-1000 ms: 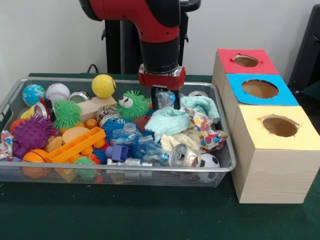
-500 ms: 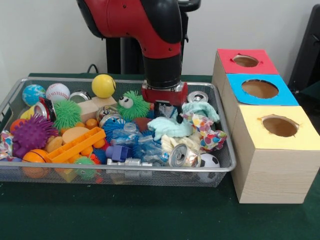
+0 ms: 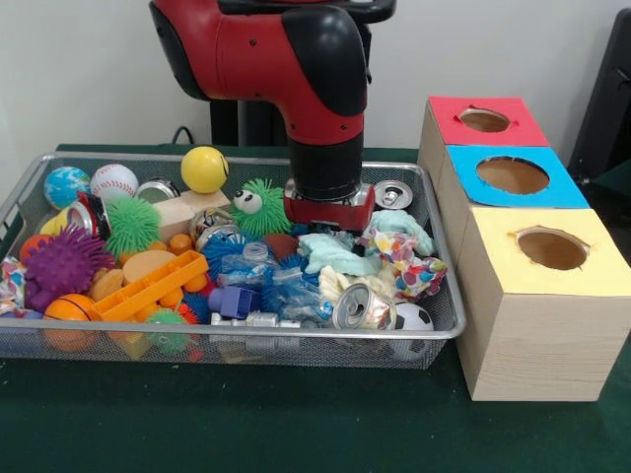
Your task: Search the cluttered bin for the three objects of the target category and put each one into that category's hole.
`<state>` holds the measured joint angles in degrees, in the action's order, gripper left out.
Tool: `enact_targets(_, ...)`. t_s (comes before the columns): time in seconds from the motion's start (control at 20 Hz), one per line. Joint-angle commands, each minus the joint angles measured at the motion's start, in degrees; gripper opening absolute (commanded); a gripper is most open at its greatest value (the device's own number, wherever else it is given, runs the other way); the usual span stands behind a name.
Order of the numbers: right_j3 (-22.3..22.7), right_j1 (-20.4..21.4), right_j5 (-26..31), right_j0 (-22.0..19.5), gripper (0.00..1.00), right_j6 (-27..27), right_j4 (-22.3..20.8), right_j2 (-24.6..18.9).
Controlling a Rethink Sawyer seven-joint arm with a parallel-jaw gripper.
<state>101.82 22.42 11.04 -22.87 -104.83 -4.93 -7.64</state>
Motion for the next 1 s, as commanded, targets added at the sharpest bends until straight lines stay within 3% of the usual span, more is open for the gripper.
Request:
enact_targets(0.05, -14.08, -15.66, -6.82, -0.85, 1.0, -4.69, 0.35, -3.58)
enact_targets(0.3, -11.47, -11.26, -4.18, 1.73, 1.0, -6.66, -1.05, 2.62)
enact_targets(0.45, -9.57, -7.92, -1.53, 2.12, 1.0, -4.76, -3.88, 6.8)
enact_targets(0.7, -7.0, -4.62, 0.38, -2.59, 1.0, 0.82, -8.75, 6.52)
enact_targets(1.0, -7.06, -3.33, 3.34, -6.4, 1.0, 4.47, -13.36, 4.76)
